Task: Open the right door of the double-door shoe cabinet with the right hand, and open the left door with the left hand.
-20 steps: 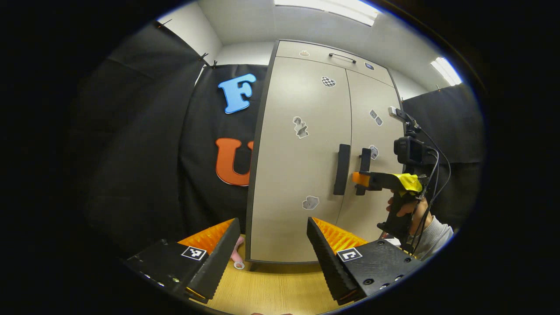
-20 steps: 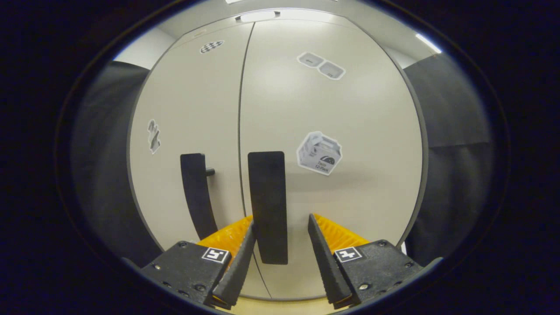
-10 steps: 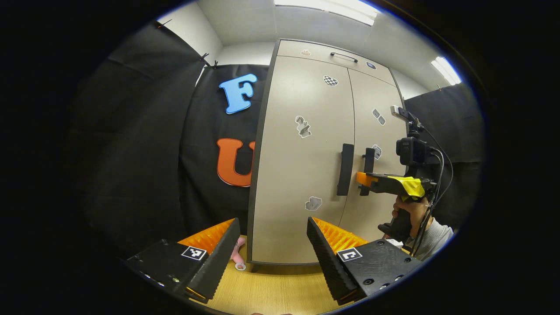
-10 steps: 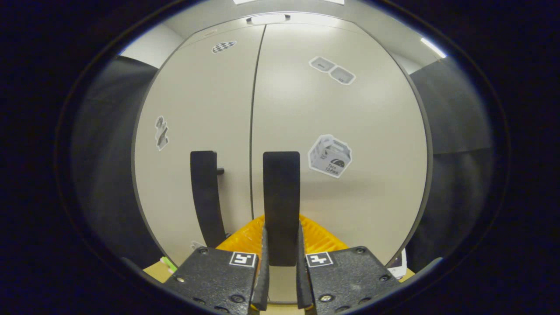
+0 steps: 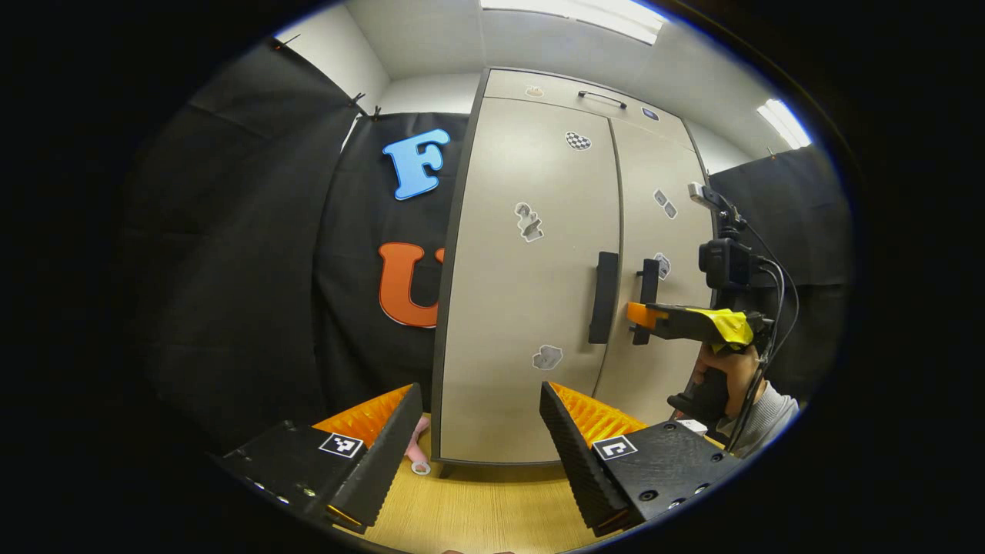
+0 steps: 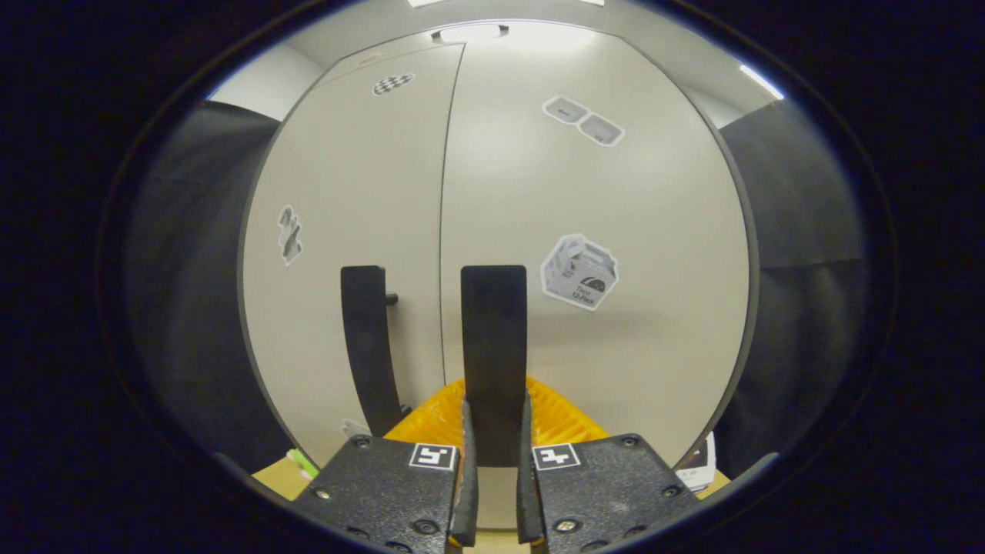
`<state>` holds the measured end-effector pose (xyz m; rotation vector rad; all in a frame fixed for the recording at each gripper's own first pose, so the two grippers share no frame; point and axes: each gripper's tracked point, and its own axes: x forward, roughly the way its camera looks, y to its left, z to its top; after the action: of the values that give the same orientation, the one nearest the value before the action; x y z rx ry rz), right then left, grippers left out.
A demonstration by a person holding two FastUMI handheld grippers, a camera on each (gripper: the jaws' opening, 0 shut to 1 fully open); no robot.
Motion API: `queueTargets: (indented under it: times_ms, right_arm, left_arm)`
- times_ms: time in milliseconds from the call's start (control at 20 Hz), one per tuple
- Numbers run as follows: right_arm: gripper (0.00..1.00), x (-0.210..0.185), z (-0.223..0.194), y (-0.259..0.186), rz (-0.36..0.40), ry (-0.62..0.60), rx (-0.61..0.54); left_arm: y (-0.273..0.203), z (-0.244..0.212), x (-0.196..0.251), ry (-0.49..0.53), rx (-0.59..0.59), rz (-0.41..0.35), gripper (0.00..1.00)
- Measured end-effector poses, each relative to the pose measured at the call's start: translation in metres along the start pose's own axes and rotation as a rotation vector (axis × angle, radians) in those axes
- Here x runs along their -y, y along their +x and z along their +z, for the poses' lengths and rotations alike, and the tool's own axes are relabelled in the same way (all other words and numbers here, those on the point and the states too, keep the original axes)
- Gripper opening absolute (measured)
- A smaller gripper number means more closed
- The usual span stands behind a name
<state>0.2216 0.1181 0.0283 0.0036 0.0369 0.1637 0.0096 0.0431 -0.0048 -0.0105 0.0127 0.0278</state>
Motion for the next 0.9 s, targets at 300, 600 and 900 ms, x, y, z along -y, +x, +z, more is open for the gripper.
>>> queueTargets:
  times_ms: [300,600,900]
  right_arm:
    - [0.23,0.009,-0.003,-0.044,0.027,-0.002,-0.008]
    - [0.23,0.027,-0.006,-0.088,0.049,-0.013,-0.014]
    - [0.23,0.045,-0.007,-0.119,0.067,-0.016,-0.021]
  left_arm:
    - [-0.014,0.003,0.003,0.011,0.009,0.007,0.92]
    - [-0.028,0.008,0.017,0.02,0.021,0.001,0.92]
    - [-0.038,0.011,0.031,0.029,0.033,0.006,0.92]
